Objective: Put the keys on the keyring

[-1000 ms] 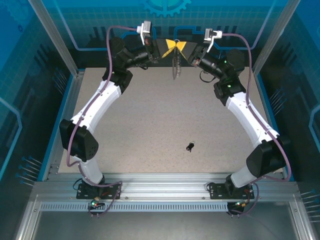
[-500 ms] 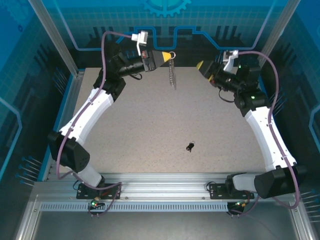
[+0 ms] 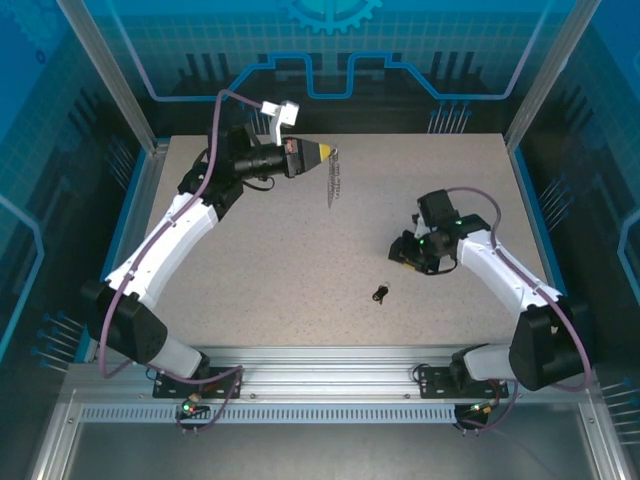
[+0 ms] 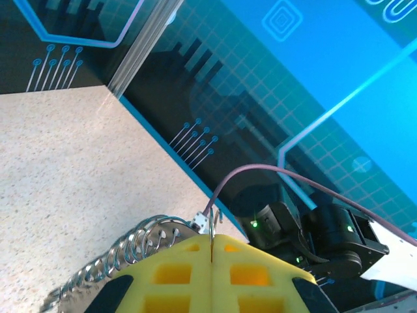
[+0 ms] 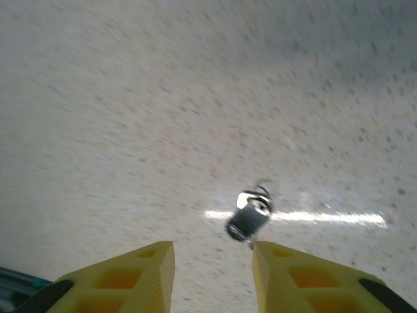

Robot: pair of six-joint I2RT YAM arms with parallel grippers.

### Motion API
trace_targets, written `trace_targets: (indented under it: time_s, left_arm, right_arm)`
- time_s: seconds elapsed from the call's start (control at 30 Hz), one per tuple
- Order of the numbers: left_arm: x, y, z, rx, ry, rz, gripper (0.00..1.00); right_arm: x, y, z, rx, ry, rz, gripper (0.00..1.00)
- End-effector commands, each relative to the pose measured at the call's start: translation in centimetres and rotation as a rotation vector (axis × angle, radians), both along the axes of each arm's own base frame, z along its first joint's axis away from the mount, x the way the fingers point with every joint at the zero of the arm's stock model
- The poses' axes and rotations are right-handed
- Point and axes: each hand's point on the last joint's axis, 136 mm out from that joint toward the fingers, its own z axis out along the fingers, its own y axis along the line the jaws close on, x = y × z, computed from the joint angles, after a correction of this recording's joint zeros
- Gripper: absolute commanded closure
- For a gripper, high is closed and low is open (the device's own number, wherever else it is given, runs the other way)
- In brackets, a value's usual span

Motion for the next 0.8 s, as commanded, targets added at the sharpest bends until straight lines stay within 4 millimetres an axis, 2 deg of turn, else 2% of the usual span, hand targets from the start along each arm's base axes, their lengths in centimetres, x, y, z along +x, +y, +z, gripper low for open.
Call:
trace_targets:
  time_s: [0.0, 0.27, 0.3, 0.57, 0.77]
  left_arm:
    - [-1.1, 0.7, 1.5, 0.005, -0.07, 0.009, 1.0]
    - [-1.6, 0.4, 1.1, 0.004, -0.061, -0.013, 1.0]
    - [-1.6, 0.4, 1.1, 0.004, -0.065, -0.012, 1.0]
    - [-2.1, 0.3, 0.8, 0.02, -0.053, -0.03, 1.0]
    - [-2.3, 0.4, 0.6, 0.028, -0.052, -0.035, 1.0]
  right_arm:
    - [-1.6, -0.4, -2.2, -0.075, 0.056, 0.032, 0.65]
    - [-1.8, 1.1, -5.6, -0.088, 0.12, 0.05, 0.72]
    - [-2.4, 1.0, -6.6, -0.094, 0.145, 0.048, 0.72]
    - [-2.2, 1.5, -8.3, -0.081, 0.179, 0.021, 0.74]
    - [-1.7, 1.8, -8.7, -0.076, 0.181, 0.017, 0.78]
